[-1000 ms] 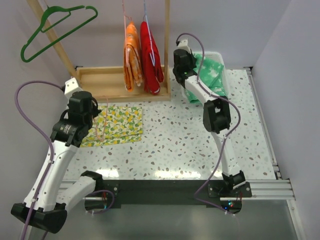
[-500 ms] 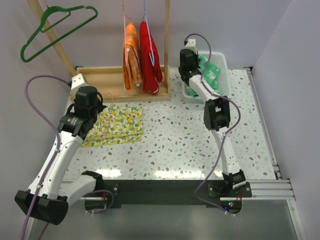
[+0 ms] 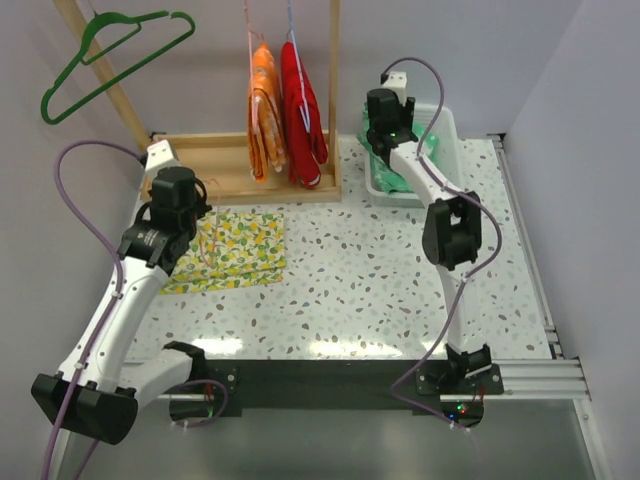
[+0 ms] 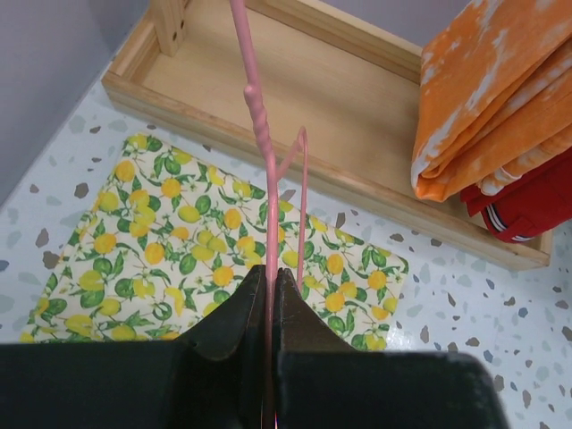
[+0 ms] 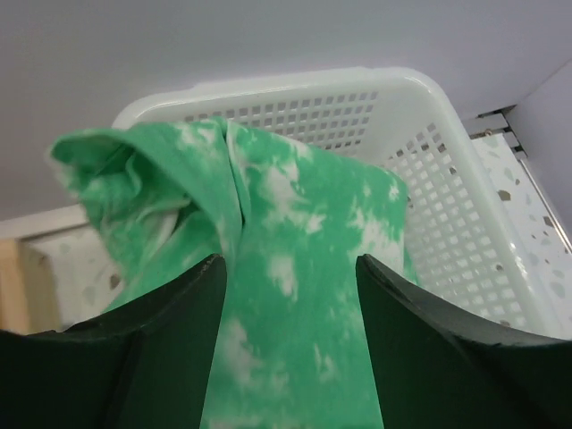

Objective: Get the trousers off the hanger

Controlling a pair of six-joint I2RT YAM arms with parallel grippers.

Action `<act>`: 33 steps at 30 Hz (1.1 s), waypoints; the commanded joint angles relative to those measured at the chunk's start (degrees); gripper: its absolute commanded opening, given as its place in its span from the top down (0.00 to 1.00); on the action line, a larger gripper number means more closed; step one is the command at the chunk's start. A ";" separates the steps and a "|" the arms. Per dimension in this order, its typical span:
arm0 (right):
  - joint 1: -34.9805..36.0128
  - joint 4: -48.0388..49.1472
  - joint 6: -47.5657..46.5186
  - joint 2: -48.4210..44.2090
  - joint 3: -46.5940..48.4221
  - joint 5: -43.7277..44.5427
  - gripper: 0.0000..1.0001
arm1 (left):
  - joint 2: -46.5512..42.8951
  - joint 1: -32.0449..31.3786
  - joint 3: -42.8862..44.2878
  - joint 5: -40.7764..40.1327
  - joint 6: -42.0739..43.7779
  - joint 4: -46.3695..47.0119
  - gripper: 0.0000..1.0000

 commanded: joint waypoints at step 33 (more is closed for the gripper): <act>8.31 -22.30 15.50 -57.81 -35.93 -9.33 0.36 | 29.98 0.13 26.03 -3.00 37.99 58.48 1.00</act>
